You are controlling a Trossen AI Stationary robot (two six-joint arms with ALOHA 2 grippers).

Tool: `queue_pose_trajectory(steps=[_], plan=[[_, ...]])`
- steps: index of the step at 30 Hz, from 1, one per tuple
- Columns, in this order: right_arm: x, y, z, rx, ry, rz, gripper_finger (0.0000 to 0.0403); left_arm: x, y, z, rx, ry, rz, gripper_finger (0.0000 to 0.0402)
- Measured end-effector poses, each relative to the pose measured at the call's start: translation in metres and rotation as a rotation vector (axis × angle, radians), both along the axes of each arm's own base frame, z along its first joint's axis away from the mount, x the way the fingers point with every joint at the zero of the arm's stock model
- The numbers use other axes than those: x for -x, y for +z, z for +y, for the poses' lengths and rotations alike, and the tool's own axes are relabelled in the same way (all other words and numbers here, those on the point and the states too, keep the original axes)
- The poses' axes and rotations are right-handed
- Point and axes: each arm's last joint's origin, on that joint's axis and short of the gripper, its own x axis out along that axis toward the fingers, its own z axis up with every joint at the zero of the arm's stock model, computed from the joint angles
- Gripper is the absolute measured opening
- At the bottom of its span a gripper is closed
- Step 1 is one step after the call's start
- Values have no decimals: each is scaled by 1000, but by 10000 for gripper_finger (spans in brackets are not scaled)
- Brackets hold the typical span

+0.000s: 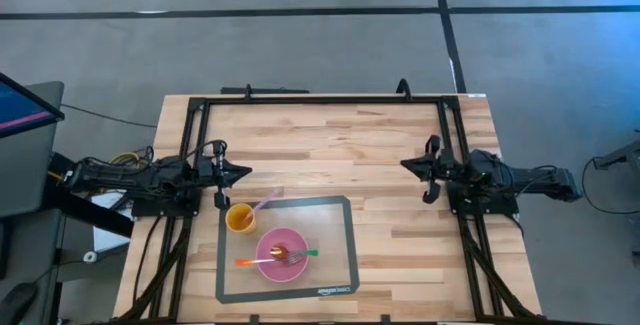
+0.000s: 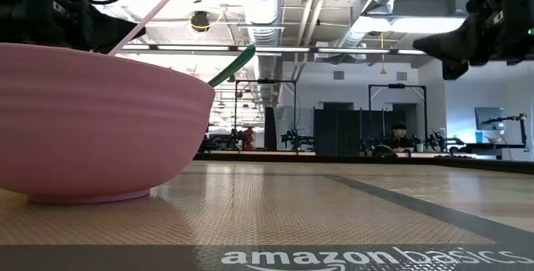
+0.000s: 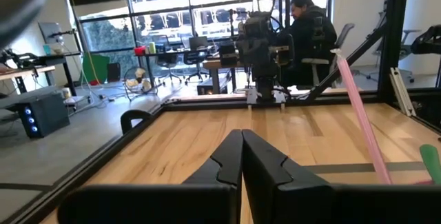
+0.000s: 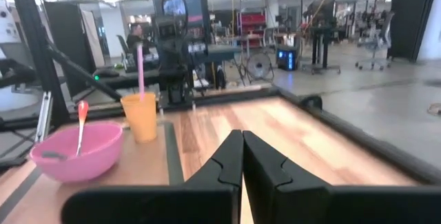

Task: Pick & Place Utensil
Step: Return to Home Position

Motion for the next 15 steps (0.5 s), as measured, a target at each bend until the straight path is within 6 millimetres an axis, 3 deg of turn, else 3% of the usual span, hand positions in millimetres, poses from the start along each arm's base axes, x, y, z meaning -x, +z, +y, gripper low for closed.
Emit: queue_pose_trajectory(steps=[15], plan=[[-1,-5,0,-31,-8,11,1,-1,-4,-2,7,-62,23,8]])
